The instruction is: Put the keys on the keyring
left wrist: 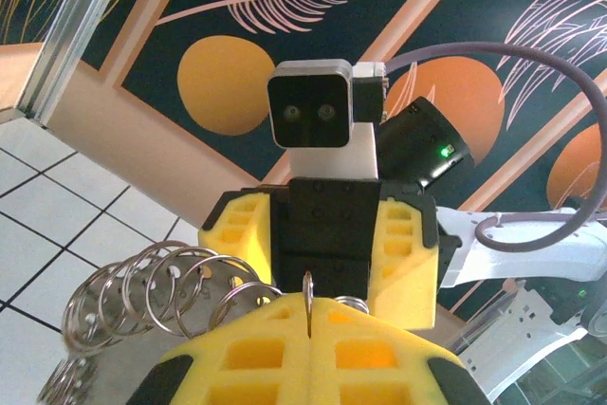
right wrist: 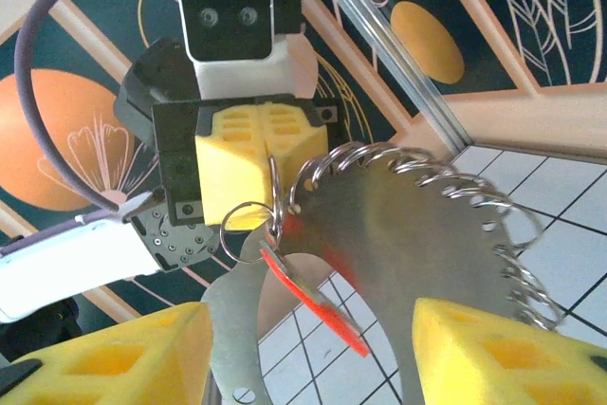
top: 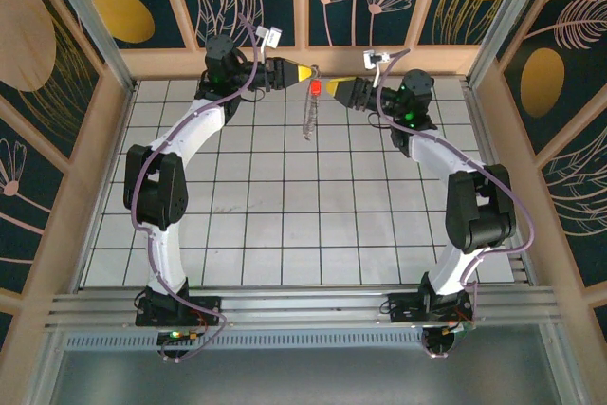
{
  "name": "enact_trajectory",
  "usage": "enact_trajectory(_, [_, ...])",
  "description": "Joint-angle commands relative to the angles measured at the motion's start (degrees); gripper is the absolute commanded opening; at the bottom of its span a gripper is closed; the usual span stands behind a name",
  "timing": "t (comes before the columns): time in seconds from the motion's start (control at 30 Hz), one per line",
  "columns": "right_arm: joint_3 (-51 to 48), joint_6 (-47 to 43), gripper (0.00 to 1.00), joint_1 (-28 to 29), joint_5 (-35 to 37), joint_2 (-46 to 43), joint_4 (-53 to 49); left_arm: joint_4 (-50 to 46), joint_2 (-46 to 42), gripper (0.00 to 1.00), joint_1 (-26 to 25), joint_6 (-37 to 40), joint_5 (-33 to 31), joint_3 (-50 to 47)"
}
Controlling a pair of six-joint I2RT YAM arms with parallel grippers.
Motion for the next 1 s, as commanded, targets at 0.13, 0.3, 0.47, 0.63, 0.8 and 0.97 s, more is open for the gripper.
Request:
enact_trajectory(0.13, [3.11,-2.57,0.58,1.81,-2.26,1.27,2.66,2.81,-0.58,0.00,-0.03,-0.68,1.15,1.90])
enact_trajectory(0.3, [4.50,-2.55,0.56,2.46,-2.65,2.39,2.43,2.73,-0.41,0.00,-0.03,-0.73,0.97,1.86])
enact_trajectory(0.47, [5.12,-2.55,0.48,2.84,-2.91,3.34,2.56,2.81,-0.41,0.00,-0.02,-0.77,1.15,1.88])
enact_trajectory(0.63, [5.16,-2.41,0.29,2.81,-2.96,3.38,2.74,2.83,-0.41,0.00,-0.03,-0.88,1.33,2.04])
enact_trajectory(0.8, [4.61,-1.68,0.06,2.84,-3.67,3.07,3.92,2.77,-0.34,0.00,-0.02,-0.88,1.16,1.97])
enact_trajectory(0.97, [3.07,-1.84,0.00,2.95,-3.76,1.95,3.94,2.64,-0.60,0.00,-0.07,-0.94,-0.46,1.79])
